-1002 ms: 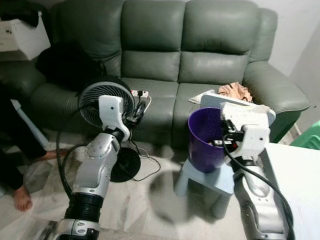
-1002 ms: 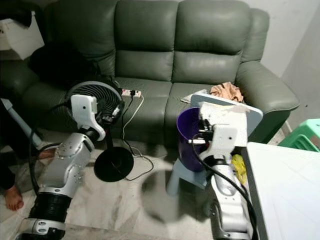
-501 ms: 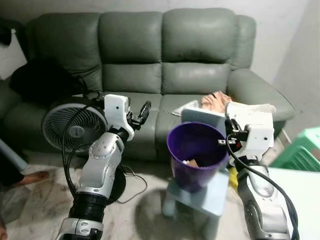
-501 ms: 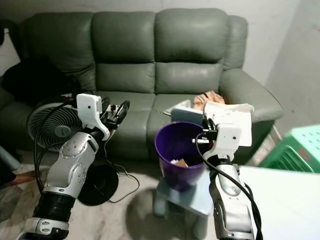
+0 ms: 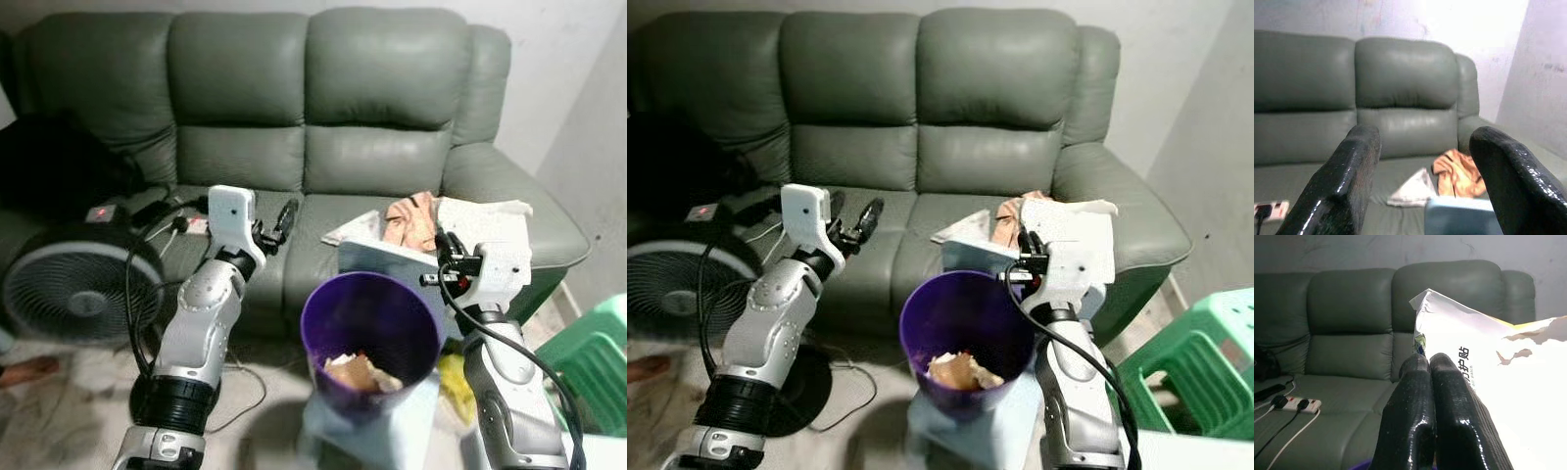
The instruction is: Picking trash to rubbish bin
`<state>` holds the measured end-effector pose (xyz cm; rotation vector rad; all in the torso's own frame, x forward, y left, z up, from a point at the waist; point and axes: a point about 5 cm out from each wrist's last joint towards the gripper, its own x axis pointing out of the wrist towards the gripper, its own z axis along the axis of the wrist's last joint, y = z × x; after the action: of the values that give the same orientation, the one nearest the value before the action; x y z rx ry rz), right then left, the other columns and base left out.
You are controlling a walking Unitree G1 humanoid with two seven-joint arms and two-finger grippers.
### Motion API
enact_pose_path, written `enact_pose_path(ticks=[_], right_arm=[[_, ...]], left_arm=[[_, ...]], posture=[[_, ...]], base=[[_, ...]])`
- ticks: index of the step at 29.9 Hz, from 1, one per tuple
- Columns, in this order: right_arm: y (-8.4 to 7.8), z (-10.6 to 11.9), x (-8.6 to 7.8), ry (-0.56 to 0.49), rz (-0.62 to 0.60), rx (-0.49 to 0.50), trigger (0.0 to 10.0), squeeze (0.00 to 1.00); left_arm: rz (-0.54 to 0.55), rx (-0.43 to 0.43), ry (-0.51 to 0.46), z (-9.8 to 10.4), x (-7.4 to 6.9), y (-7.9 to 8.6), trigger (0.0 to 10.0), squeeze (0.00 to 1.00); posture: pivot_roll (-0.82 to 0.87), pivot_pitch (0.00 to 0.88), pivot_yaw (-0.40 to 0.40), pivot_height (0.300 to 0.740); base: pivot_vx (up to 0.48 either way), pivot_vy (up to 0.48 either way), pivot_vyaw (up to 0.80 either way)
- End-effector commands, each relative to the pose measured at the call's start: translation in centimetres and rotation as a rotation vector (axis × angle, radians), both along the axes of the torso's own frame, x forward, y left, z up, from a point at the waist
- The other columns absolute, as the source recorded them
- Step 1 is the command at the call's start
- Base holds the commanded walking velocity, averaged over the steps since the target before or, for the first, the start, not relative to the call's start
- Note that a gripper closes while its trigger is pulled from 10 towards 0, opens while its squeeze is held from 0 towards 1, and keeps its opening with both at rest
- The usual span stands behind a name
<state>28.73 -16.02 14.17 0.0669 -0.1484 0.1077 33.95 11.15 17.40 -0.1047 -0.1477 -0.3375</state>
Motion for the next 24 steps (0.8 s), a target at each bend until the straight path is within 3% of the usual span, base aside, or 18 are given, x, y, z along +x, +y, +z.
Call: enact_pose_path(ticks=[1, 12, 16, 24], right_arm=[[0.9, 0.1, 0.0, 0.006, 0.045, -0.007, 10.0, 0.00], [1.1, -0.1, 0.9, 0.042, 0.130, -0.098, 10.0, 0.00], [0.9, -0.3, 1.9, 0.066, 0.191, -0.269, 10.0, 0.00], [0.4, -1.5, 3.6, 0.137, 0.288, -0.420, 10.0, 0.00]], left_arm=[[0.021, 0.016, 0.008, -0.4, -0.3, 0.5, 10.0, 0.00], [-0.068, 0.032, 0.024, -1.5, -1.6, -0.1, 10.0, 0.00], [-0.176, 0.071, 0.006, -2.2, -3.5, -1.3, 10.0, 0.00], [-0.288, 0.086, 0.058, -3.9, -6.8, -3.1, 10.0, 0.00]], posture=[[-0.02, 0.000, -0.007, 0.740], [-0.01, 0.000, -0.019, 0.740], [0.00, 0.000, -0.035, 0.740], [0.02, 0.000, -0.059, 0.740]], base=[[0.000, 0.000, 0.00], [0.000, 0.000, 0.00], [0.000, 0.000, 0.00], [0.000, 0.000, 0.00]])
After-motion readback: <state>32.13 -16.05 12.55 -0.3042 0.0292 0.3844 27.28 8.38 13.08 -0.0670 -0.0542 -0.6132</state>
